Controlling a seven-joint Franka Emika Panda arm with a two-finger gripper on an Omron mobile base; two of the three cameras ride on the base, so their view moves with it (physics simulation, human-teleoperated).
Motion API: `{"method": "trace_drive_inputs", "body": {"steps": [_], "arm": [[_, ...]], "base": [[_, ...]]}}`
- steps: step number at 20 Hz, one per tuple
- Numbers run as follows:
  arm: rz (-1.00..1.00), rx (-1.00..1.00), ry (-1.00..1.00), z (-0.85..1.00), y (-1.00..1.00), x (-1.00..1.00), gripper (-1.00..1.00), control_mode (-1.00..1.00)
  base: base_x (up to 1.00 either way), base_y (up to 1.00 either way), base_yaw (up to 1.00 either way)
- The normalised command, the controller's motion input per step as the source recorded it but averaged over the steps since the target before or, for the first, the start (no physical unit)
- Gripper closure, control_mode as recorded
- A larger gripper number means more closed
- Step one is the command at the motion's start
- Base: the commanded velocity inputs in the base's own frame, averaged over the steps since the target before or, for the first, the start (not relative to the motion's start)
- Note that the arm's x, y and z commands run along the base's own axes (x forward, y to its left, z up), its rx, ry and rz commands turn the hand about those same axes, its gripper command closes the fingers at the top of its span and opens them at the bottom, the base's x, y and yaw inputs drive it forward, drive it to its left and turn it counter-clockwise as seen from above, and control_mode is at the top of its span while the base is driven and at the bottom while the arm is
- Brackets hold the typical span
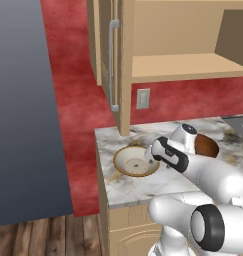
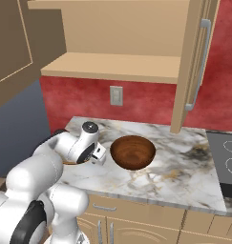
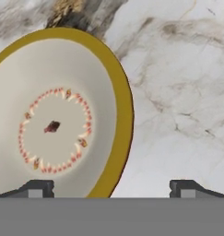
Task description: Open the cabinet. Pick the bowls from the counter and place them in the cabinet. Then close the cabinet.
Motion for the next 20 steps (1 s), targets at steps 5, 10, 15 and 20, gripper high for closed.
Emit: {"method": "trace_drive_inputs", "body": {"steps": [5, 10, 15, 20], "arm": [[0.00, 0.00, 0.00, -0.17, 0.00, 0.04, -1.00, -1.00], [0.00, 0.00, 0.00, -0.18, 0.00, 0.07, -1.00, -1.00], [0.00, 0.00, 0.00, -0.16, 0.00, 0.11, -1.00, -1.00], [0.00, 0.00, 0.00, -0.10, 0.00, 0.13, -1.00, -1.00]], "base": [[0.00, 0.00, 0.00], [0.00, 0.00, 0.00], [0.00, 0.00, 0.00], [0.00, 0.00, 0.00]]}}
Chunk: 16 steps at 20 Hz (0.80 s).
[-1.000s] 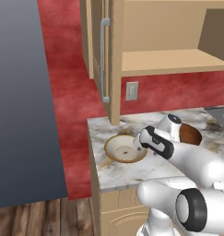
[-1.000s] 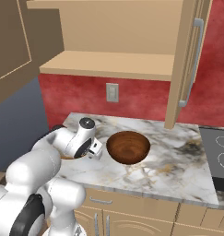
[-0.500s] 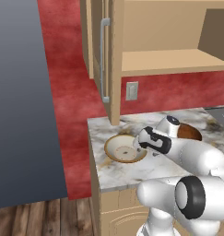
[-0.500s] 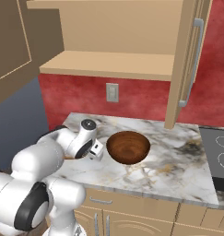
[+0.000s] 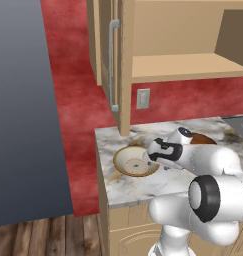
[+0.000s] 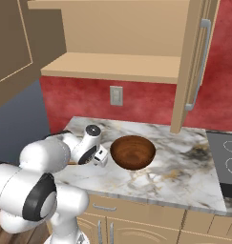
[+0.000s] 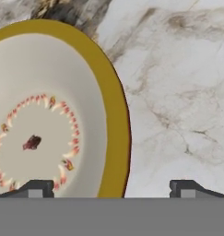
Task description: Open the cabinet. Pick the bowls from the counter and place them in the cabinet. Then close the cabinet.
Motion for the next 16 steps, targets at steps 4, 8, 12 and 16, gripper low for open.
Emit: {"method": "trace_drive_inputs", "body": {"steps": [4, 8, 12, 16], "arm": [[0.00, 0.00, 0.00, -0.10, 0.00, 0.12, -1.00, -1.00], [0.00, 0.00, 0.00, -0.13, 0.00, 0.10, -1.00, -1.00], [0.00, 0.00, 0.00, -0.16, 0.00, 0.04, 1.00, -1.00], [0.00, 0.00, 0.00, -0.04, 0.04, 0.07, 1.00, -1.00]], "base": [[0.00, 0.00, 0.00], [0.00, 0.00, 0.00], [0.00, 0.00, 0.00], [0.00, 0.00, 0.00]]}}
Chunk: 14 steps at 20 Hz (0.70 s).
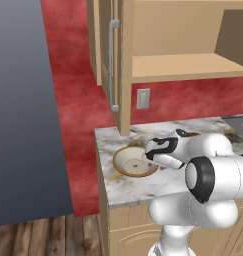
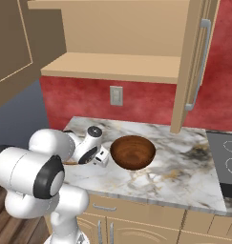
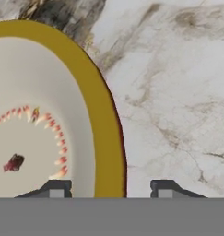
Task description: Open the cabinet. Pick the bowls from the counter and place them in the cabinet. Then close the cabinet.
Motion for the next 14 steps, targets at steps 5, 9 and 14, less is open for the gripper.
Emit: {"method": "trace_drive_inputs", "body": {"steps": [5, 9, 14], "arm": [[0.00, 0.00, 0.00, 0.00, 0.00, 0.00, 1.00, -1.00], [0.00, 0.00, 0.00, 0.00, 0.01, 0.00, 1.00, -1.00], [-0.02, 0.00, -0.03, 0.00, 0.01, 0.00, 1.00, -1.00]], "base": [[0.00, 0.00, 0.00], [0.00, 0.00, 0.00], [0.00, 0.00, 0.00]]}}
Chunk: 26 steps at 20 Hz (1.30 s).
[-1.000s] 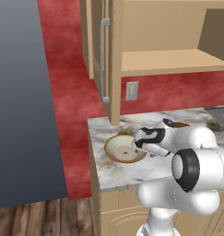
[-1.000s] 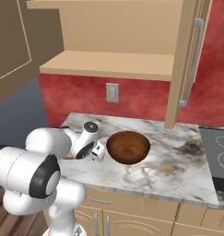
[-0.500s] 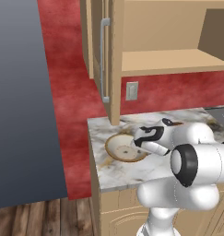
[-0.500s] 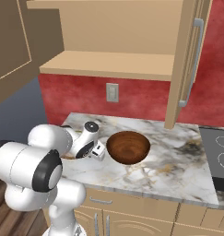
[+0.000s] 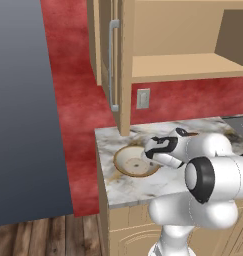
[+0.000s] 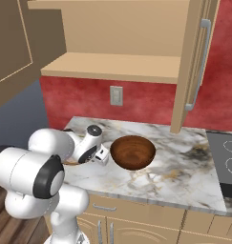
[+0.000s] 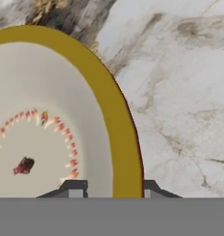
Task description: Open the cabinet. Pick the bowls from the counter and place them in the cabinet. Then close the cabinet.
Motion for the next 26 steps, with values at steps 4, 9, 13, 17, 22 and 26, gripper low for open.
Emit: {"method": "trace_drive_inputs", "body": {"steps": [4, 9, 13, 17, 22, 26], "arm": [[-0.08, 0.00, -0.04, 0.07, 0.00, 0.00, 1.00, -1.00], [-0.09, 0.00, 0.01, 0.23, 0.00, 0.00, 1.00, -1.00], [-0.10, 0.00, 0.08, 0.40, 0.00, 0.02, 1.00, -1.00], [-0.09, 0.02, 0.09, 0.47, 0.00, 0.13, 1.00, -1.00], [-0.08, 0.05, 0.05, 0.40, 0.00, 0.09, 1.00, -1.00], [-0.07, 0.06, 0.00, 0.29, 0.00, 0.00, 1.00, -1.00]], "base": [[0.00, 0.00, 0.00], [0.00, 0.00, 0.00], [0.00, 0.00, 0.00], [0.00, 0.00, 0.00], [0.00, 0.00, 0.00], [0.00, 0.00, 0.00]]}}
